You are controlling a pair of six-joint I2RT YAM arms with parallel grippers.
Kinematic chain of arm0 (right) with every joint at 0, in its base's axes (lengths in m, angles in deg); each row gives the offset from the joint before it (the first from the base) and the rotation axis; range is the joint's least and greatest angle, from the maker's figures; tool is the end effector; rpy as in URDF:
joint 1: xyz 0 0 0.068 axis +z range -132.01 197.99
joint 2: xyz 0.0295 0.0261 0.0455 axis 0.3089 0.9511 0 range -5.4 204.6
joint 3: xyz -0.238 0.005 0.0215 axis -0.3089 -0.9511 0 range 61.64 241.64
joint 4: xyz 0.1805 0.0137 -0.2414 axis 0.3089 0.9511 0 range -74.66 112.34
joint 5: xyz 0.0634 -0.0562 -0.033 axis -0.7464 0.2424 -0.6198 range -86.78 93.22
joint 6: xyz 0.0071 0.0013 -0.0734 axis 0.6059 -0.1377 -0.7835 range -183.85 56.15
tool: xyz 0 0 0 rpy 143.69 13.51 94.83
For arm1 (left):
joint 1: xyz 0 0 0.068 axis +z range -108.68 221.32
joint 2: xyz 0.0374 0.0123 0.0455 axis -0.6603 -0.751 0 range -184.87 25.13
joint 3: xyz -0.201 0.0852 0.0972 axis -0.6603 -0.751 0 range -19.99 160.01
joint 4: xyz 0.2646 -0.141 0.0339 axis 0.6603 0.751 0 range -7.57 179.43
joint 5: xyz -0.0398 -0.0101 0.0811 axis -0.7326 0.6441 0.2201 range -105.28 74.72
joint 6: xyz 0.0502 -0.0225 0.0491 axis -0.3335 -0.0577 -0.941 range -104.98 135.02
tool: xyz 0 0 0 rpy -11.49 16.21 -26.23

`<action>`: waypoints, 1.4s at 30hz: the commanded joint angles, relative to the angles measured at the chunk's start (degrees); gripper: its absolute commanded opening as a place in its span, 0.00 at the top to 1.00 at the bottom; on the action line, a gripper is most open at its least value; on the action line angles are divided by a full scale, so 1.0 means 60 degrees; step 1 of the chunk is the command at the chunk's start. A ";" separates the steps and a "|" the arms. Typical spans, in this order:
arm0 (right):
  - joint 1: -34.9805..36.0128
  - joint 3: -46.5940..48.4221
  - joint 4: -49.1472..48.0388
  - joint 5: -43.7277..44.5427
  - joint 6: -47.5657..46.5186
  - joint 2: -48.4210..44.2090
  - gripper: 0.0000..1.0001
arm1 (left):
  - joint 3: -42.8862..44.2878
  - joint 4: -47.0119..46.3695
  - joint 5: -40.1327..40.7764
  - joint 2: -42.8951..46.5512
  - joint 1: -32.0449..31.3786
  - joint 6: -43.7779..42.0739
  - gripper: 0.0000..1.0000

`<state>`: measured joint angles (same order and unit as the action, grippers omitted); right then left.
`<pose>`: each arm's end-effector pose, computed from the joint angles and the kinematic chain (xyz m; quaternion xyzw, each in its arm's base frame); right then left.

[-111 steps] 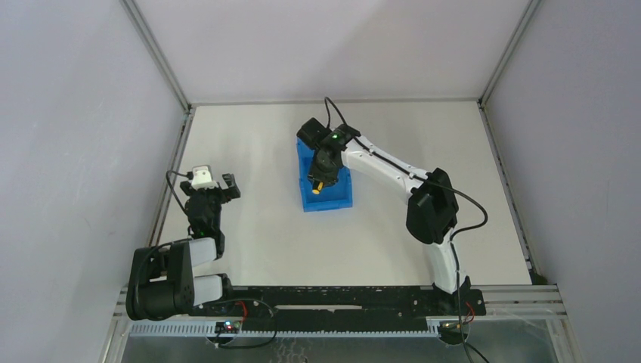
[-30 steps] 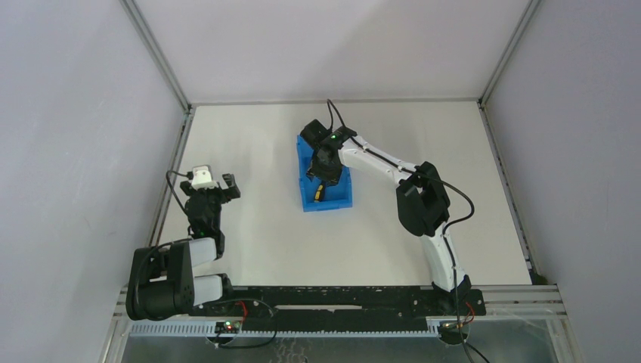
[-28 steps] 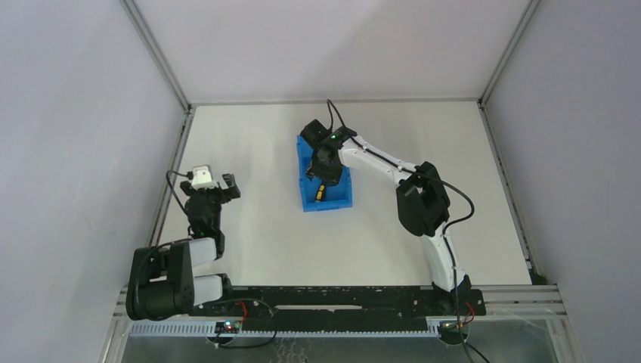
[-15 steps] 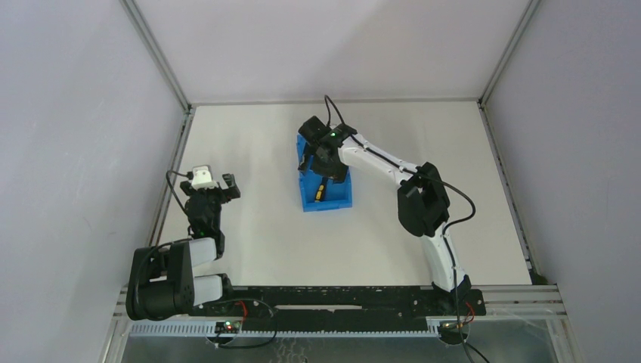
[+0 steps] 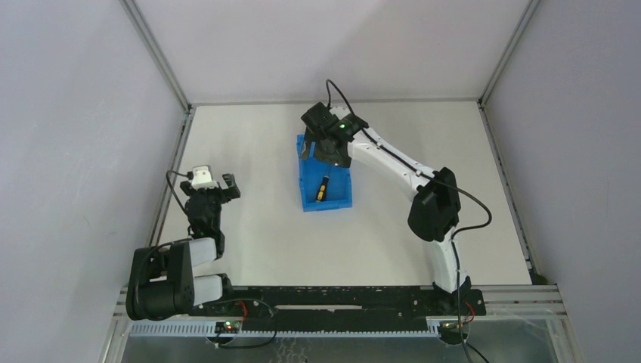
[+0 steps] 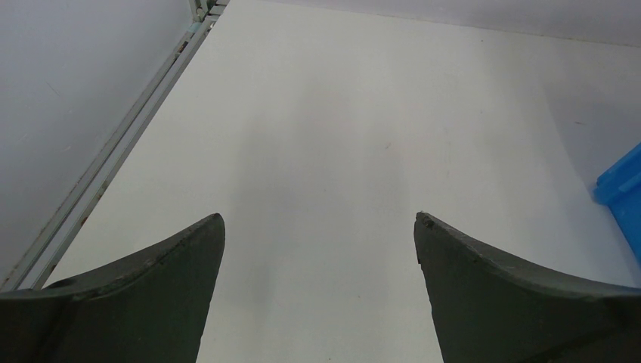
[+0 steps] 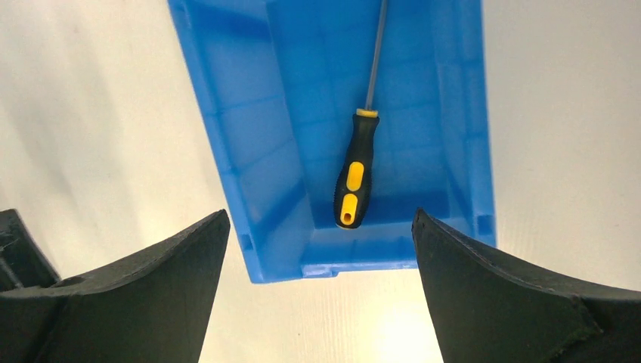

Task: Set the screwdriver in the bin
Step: Place the screwdriver in the bin, then reset both arms

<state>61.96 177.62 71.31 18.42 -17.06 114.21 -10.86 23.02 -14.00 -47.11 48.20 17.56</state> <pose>0.3649 0.3296 0.2391 0.0582 0.9554 0.0953 0.2734 0.2669 0.0337 0.0933 -0.0675 0.7264 0.0340 0.6831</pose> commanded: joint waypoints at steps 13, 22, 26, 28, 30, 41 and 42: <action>-0.0786 -0.0628 -0.0879 0.1306 -0.2482 -0.2823 0.00 | 0.0105 -0.0527 0.0021 0.0074 -0.0042 -0.0132 0.00; -0.1882 -0.3249 -0.2953 0.1117 -0.3940 -0.4851 0.00 | 0.0108 -0.0524 0.0021 0.0082 -0.0038 -0.0135 0.00; -0.2424 -0.4160 -0.3509 0.0936 -0.4380 -0.5592 0.00 | 0.0114 -0.0527 0.0021 0.0074 -0.0048 -0.0131 0.00; -0.2674 -0.4680 -0.3819 0.0836 -0.4652 -0.5957 0.00 | 0.0102 -0.0527 0.0021 0.0074 -0.0048 -0.0132 0.00; -0.2930 -0.5304 -0.4251 0.0705 -0.4926 -0.6332 0.00 | 0.0112 -0.0527 0.0021 0.0066 -0.0039 -0.0133 0.00; -0.4323 -0.7031 -0.5211 -0.0489 -0.6055 -0.7485 0.01 | 0.0101 -0.0527 0.0021 0.0077 -0.0044 -0.0131 0.00; -0.4438 -0.7204 -0.5350 -0.0599 -0.6095 -0.7561 0.00 | 0.0115 -0.0527 0.0021 0.0067 -0.0039 -0.0139 0.00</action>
<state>37.41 137.27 44.60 18.49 -49.52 72.05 -10.86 23.02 -14.00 -47.11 48.20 17.56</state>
